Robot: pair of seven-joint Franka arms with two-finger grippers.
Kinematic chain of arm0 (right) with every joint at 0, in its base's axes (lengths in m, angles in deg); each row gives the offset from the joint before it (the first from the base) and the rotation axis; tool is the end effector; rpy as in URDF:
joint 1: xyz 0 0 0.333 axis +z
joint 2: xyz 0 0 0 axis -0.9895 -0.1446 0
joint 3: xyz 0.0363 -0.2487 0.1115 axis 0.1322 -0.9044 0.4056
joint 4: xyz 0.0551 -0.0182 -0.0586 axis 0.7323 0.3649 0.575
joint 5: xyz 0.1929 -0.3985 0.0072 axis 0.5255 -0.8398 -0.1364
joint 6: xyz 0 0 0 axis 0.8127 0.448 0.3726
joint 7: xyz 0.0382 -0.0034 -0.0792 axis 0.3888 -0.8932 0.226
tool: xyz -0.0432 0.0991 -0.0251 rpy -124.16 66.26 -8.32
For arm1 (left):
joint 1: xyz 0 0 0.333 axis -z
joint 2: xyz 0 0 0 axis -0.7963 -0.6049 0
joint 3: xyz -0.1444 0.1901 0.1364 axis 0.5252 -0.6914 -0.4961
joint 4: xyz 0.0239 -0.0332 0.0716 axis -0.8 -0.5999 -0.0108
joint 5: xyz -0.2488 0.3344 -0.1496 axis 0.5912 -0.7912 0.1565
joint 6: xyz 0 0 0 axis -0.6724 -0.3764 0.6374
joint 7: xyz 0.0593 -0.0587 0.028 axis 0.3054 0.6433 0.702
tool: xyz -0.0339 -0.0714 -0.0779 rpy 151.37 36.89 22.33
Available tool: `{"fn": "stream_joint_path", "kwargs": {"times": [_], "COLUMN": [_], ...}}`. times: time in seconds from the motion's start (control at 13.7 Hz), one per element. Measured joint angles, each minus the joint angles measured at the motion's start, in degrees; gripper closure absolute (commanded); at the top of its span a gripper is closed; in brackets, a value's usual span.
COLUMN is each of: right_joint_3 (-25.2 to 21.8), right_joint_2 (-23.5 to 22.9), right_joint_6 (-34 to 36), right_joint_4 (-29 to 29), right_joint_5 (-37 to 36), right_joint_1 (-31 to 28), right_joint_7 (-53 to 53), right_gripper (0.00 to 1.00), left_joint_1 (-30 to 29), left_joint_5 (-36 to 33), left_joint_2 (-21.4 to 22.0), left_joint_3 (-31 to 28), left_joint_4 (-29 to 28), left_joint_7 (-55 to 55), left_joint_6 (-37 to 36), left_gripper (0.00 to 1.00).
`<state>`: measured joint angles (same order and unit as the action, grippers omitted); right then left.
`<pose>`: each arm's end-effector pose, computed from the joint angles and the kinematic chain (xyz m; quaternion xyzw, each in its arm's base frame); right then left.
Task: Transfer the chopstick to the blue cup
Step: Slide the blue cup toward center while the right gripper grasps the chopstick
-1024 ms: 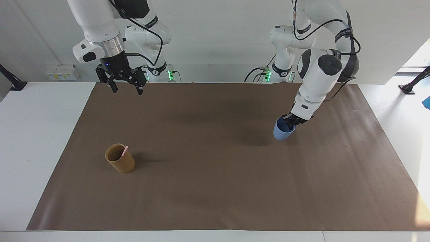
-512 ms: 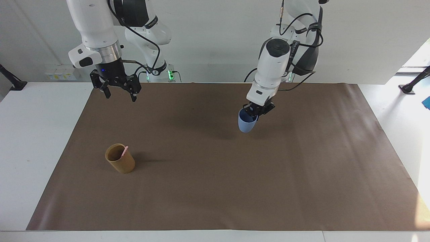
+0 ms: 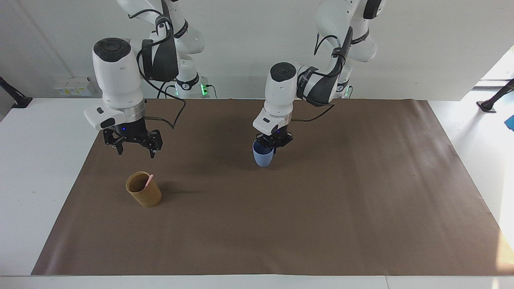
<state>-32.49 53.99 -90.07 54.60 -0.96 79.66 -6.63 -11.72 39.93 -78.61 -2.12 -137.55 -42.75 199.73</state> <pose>0.6793 0.0315 0.4464 0.9926 -0.0011 0.0705 0.0987 0.5290 -0.4389 0.3404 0.9989 0.0087 0.0414 0.0215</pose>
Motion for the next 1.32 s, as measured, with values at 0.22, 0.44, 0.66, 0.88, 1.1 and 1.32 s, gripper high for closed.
{"fn": "stream_joint_path", "kwargs": {"times": [0.22, 0.44, 0.66, 0.88, 1.1, 1.32], "right_joint_3": [0.2, 0.4, 0.5, 0.5, 0.5, 0.3], "right_joint_2": [-2.6, -3.6, -3.9, -4.7, -5.5, -5.5], "right_joint_6": [-1.7, -2.9, -4.0, -5.5, -7.1, -8.5], "right_joint_4": [-0.6, -0.7, -0.7, -0.6, -0.6, -1.0], "right_joint_5": [-2.8, -3.1, -3.1, -3.1, -3.1, -3.8], "right_joint_1": [0.4, 0.7, 1.3, 1.6, 1.6, 1.5], "right_joint_7": [0.0, 0.0, 0.0, 0.0, 0.0, 0.0], "right_gripper": [0.53, 0.55, 0.55, 0.63, 1.0, 1.0], "left_joint_1": [0.5, 2.0, 2.2, 2.2, 2.2, 0.8], "left_joint_5": [0.0, 0.0, 0.0, 0.0, 0.0, 0.0], "left_joint_2": [-1.0, -3.4, -3.8, -3.9, -3.7, -0.4], "left_joint_3": [0.0, 0.0, 0.0, 0.0, -0.5, -1.9], "left_joint_4": [0.0, -0.1, -0.7, -0.8, -0.6, -0.2], "left_joint_7": [0.3, 1.9, 2.2, 3.7, 4.6, 4.3], "left_joint_6": [1.3, 4.2, 4.7, 5.4, 5.5, 3.1], "left_gripper": [1.0, 1.0, 0.74, 0.0, 0.0, 0.0]}}
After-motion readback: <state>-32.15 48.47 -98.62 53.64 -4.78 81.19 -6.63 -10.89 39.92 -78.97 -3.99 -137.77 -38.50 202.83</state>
